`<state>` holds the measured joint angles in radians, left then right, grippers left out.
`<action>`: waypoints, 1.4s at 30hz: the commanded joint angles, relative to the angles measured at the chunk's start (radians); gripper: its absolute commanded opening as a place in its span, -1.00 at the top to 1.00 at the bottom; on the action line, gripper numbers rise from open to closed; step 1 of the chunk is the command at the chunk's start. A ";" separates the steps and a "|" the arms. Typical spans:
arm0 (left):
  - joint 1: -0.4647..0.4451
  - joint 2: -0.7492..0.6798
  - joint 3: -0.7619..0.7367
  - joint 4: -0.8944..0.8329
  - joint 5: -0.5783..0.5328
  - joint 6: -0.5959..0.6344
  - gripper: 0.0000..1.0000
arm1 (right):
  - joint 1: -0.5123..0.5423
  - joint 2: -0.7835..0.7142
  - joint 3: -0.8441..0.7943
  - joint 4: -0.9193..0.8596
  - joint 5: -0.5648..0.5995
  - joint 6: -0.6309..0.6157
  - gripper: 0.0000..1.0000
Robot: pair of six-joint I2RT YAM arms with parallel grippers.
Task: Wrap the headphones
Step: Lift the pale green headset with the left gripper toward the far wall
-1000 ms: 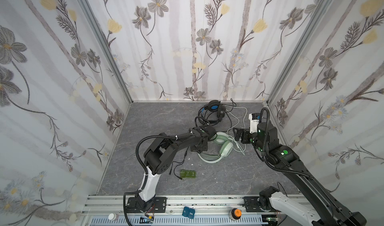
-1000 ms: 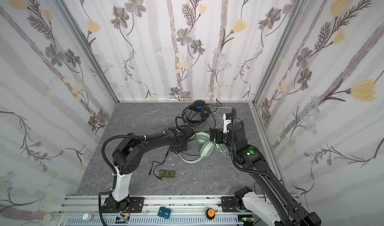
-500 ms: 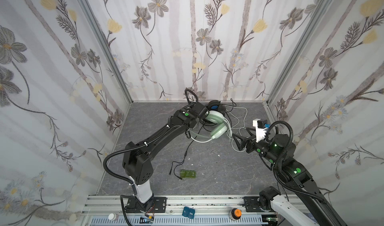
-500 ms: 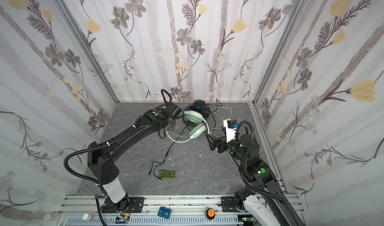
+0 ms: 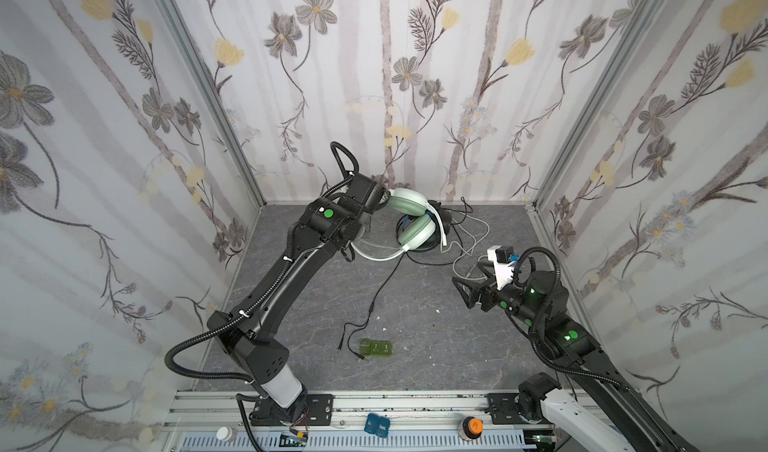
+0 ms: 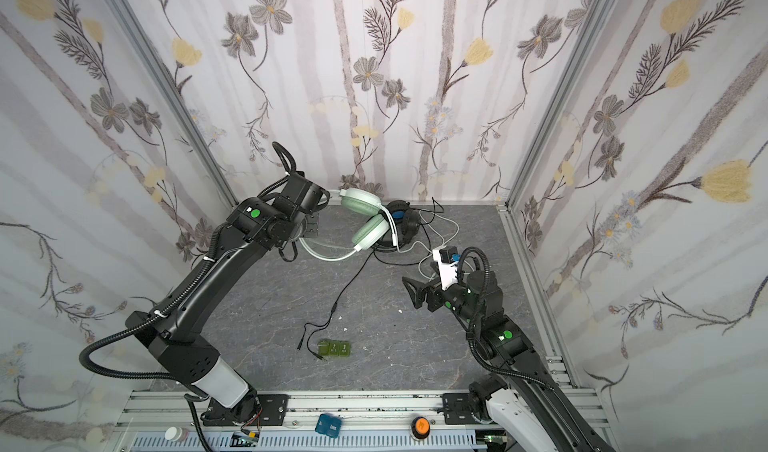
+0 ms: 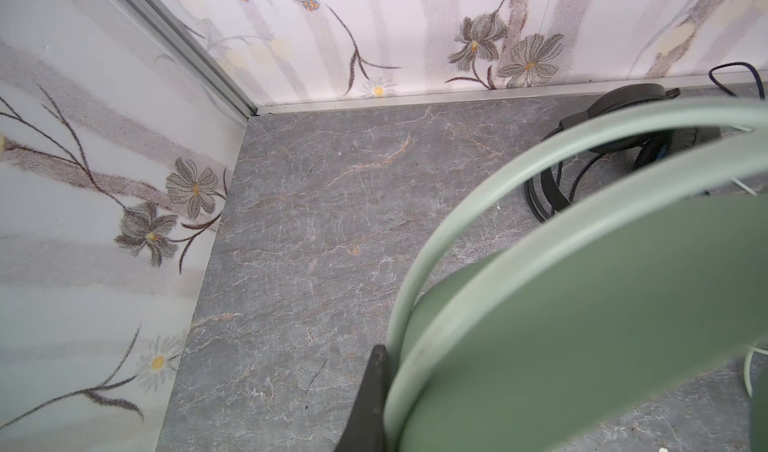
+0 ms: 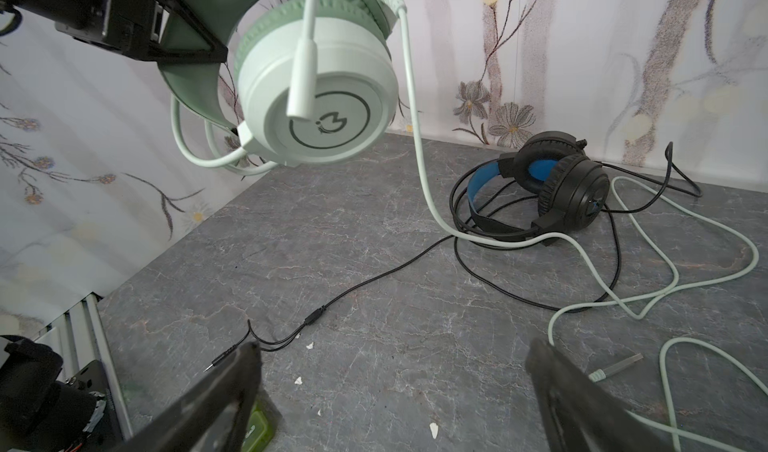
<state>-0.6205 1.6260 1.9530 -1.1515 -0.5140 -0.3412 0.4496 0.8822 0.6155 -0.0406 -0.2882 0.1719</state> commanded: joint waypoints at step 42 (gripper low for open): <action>0.030 -0.227 0.206 -0.111 0.319 -0.079 1.00 | -0.006 0.660 0.125 0.656 0.000 -0.241 -0.63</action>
<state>-0.5919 1.3994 2.1426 -1.2942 -0.2085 -0.3855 0.4458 1.5249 0.7330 0.5514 -0.2634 -0.0784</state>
